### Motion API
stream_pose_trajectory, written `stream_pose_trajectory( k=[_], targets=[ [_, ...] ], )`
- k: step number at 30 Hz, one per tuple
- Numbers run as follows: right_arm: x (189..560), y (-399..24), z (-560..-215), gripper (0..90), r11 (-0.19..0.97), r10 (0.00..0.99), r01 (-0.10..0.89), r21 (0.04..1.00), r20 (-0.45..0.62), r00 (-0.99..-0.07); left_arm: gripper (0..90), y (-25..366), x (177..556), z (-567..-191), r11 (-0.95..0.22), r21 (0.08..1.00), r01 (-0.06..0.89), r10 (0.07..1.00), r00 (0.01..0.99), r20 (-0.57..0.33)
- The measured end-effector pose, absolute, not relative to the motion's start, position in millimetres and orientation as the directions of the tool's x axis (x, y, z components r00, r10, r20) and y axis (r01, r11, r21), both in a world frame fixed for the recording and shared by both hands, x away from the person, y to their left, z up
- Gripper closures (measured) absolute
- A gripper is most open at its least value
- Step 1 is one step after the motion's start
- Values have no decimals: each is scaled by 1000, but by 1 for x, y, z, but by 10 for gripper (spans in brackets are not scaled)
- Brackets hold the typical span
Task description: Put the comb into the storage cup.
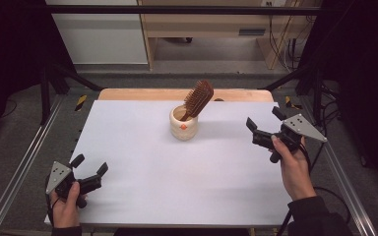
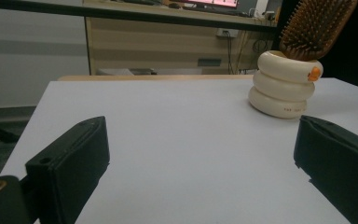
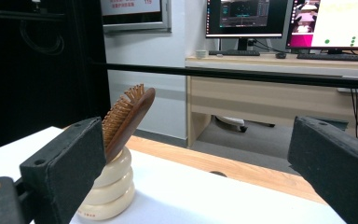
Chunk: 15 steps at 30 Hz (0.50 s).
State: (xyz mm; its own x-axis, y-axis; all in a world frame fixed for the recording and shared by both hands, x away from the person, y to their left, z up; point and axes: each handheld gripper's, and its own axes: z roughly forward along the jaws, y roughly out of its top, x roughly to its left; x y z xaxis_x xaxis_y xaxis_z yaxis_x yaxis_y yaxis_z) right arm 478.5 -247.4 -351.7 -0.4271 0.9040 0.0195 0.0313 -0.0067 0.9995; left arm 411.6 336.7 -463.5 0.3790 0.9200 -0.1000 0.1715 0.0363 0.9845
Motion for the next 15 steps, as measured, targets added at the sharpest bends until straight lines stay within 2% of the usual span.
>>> stream_pose_trajectory(
  k=[6,15],
  targets=[
    [467,-255,-357,41,38,898,21,999,-25,-439,32,342,409,-462,56,986,156,917,383,-112],
    [450,-272,-373,36,-2,902,36,999,17,-431,31,342,403,-461,44,987,152,906,411,-103]
  ],
)
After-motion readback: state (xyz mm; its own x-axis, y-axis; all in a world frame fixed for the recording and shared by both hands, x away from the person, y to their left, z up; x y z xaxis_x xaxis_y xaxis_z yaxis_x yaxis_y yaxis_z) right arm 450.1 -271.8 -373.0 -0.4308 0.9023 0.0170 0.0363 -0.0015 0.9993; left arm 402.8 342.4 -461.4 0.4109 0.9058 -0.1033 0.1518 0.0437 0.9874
